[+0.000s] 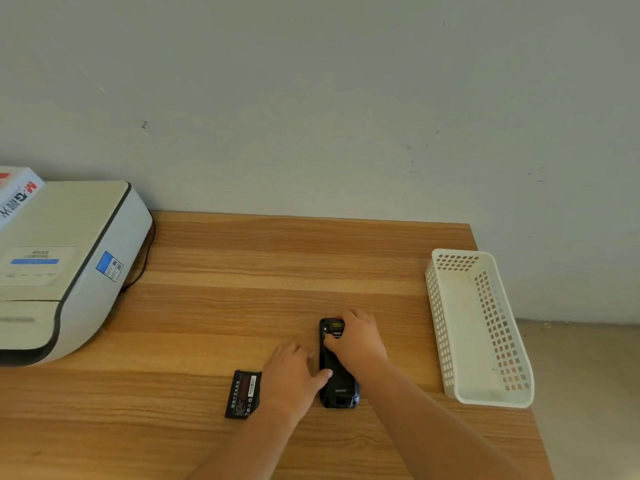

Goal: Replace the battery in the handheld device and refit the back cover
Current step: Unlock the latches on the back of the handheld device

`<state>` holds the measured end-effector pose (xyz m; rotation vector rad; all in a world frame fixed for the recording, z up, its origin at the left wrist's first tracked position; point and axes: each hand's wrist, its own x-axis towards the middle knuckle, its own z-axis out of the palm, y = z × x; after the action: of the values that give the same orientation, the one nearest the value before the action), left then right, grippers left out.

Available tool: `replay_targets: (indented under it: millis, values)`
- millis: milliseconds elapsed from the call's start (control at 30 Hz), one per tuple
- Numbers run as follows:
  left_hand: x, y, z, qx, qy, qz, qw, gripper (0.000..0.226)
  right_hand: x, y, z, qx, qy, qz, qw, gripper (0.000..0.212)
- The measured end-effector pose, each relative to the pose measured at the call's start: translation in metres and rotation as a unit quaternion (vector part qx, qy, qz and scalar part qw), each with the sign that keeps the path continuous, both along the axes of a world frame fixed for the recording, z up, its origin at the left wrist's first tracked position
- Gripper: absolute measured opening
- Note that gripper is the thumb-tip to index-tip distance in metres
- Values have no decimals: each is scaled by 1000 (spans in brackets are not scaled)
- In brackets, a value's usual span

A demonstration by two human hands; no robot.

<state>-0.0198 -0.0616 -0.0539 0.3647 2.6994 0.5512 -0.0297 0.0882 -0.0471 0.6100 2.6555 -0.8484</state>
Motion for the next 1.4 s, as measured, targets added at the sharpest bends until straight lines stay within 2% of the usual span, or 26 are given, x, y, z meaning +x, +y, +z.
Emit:
replay_targets:
  millis: [267, 433, 500, 633, 700, 833, 1133, 1400]
  values:
    - [-3, 2, 0, -12, -7, 3, 1000, 50, -8, -11, 5, 77, -30, 26, 996, 47]
    - [-1, 2, 0, -13, -4, 4, 1000, 48, -12, -17, 4, 89, -37, 10, 995, 46]
    - [0, 2, 1, -13, -7, 5, 1000, 47, -12, -14, 4, 72, -24, 6, 997, 47]
    - [-1, 1, 5, -17, -3, -11, 1000, 47, 3, 7, 4, -56, 20, -44, 997, 52]
    - [-2, 0, 5, -19, -3, -26, 999, 48, 17, 19, 7, -75, 47, -55, 995, 48]
    - [-2, -7, 5, -11, -11, -61, 998, 58, 45, 28, 6, -50, 63, 1, 997, 37]
    - [21, -20, 11, -77, -24, -150, 985, 87, 53, 7, 8, 39, 41, 99, 993, 51]
    - [22, -19, 5, -79, -22, -145, 986, 72, 43, -4, 8, 66, -12, 80, 995, 60]
